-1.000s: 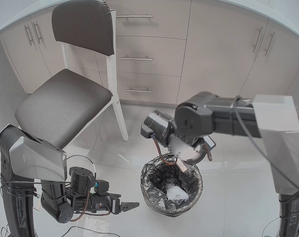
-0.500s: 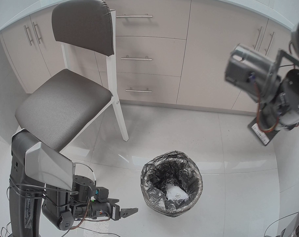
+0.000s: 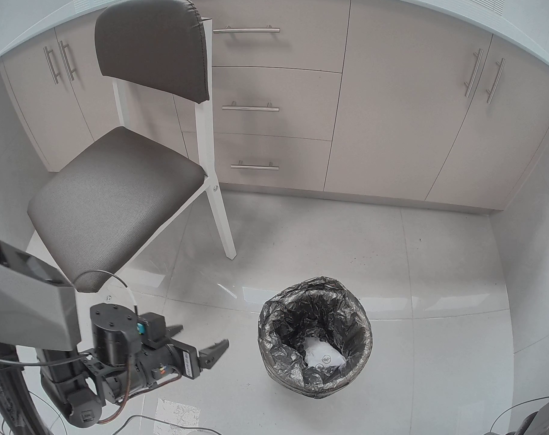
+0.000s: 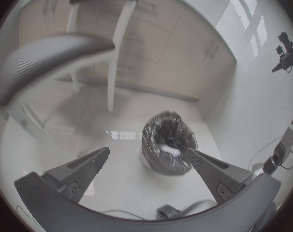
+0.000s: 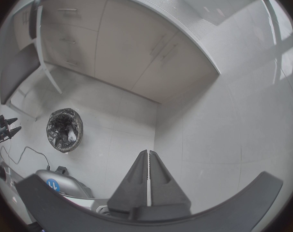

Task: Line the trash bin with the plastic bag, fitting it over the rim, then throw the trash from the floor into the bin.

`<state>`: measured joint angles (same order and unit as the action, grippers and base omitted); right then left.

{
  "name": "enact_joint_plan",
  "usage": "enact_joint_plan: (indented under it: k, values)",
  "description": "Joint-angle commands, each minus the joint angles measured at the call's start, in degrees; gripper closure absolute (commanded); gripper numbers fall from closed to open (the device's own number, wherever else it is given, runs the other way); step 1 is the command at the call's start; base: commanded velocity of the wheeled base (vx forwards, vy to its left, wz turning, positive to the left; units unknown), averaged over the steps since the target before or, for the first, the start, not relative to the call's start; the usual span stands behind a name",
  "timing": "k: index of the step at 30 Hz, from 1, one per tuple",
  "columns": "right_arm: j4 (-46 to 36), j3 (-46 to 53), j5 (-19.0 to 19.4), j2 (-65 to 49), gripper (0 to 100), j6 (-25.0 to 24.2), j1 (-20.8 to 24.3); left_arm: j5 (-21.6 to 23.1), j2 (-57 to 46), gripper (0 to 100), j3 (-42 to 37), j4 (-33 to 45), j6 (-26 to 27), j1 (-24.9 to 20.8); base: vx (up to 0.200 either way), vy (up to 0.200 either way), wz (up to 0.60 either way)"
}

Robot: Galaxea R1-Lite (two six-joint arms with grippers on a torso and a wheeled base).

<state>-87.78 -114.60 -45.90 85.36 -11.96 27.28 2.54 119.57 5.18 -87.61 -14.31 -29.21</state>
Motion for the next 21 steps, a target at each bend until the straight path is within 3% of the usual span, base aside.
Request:
enact_joint_plan:
  k: [1, 6, 7, 8, 12, 14, 15, 16, 17, 18, 19, 21]
  values:
    - [-1.4, 0.0, 10.1, -16.3, 100, 4.3, -16.7, -18.9, -33.3, 0, -5.2, 1.2, 8.2, 2.5, 0.0, 0.0, 0.0]
    - [-1.4, 0.0, 22.2, -24.1, 100, 4.8, -22.7, -22.1, -48.3, 0, -5.2, 9.0, 15.0, 12.7, 0.0, 0.0, 0.0]
    - [-1.4, 0.0, 22.2, -24.1, 100, 4.8, -22.7, -22.1, -48.3, 0, -5.2, 9.0, 15.0, 12.7, 0.0, 0.0, 0.0]
    - [-1.4, 0.0, 26.8, -28.1, 100, 4.9, -24.5, -22.1, -54.9, 0, -5.2, 14.9, 15.5, 16.0, 0.0, 0.0, 0.0]
    - [-1.2, 0.0, 39.4, -36.7, 100, 4.7, -29.3, -22.3, -67.9, 0, -3.3, 29.2, 15.7, 20.7, 0.0, 0.0, 0.0]
    - [-1.2, 0.0, 39.4, -36.7, 100, 4.7, -29.3, -22.3, -67.9, 0, -3.3, 29.2, 15.7, 20.7, 0.0, 0.0, 0.0]
    - [0.6, 0.0, 46.6, -43.3, 100, 4.6, -33.1, -22.5, -80.2, 0, 0.5, 45.2, 16.1, 24.4, 0.0, 0.0, 0.0]
    - [1.1, 0.0, 47.0, -44.0, 100, 4.6, -33.5, -22.4, -81.9, 0, 1.3, 47.8, 16.1, 25.0, 0.0, 0.0, 0.0]
    - [2.9, 0.0, 48.0, -46.4, 100, 4.6, -34.7, -22.4, -87.4, 0, 3.7, 56.4, 16.1, 26.7, 0.0, 0.0, 0.0]
    - [2.9, 0.0, 48.0, -46.4, 100, 4.6, -34.7, -22.4, -87.4, 0, 3.7, 56.4, 16.1, 26.7, 0.0, 0.0, 0.0]
    - [6.3, 0.0, 48.4, -49.8, 100, 4.6, -36.0, -22.3, -95.3, 0, 7.7, 69.6, 16.2, 27.8, 0.0, 0.0, 0.0]
    - [11.5, 0.0, 48.4, -54.6, 100, 4.8, -36.6, -22.0, -104.2, 0, 12.1, 84.3, 16.2, 27.8, 0.0, 0.0, 0.0]
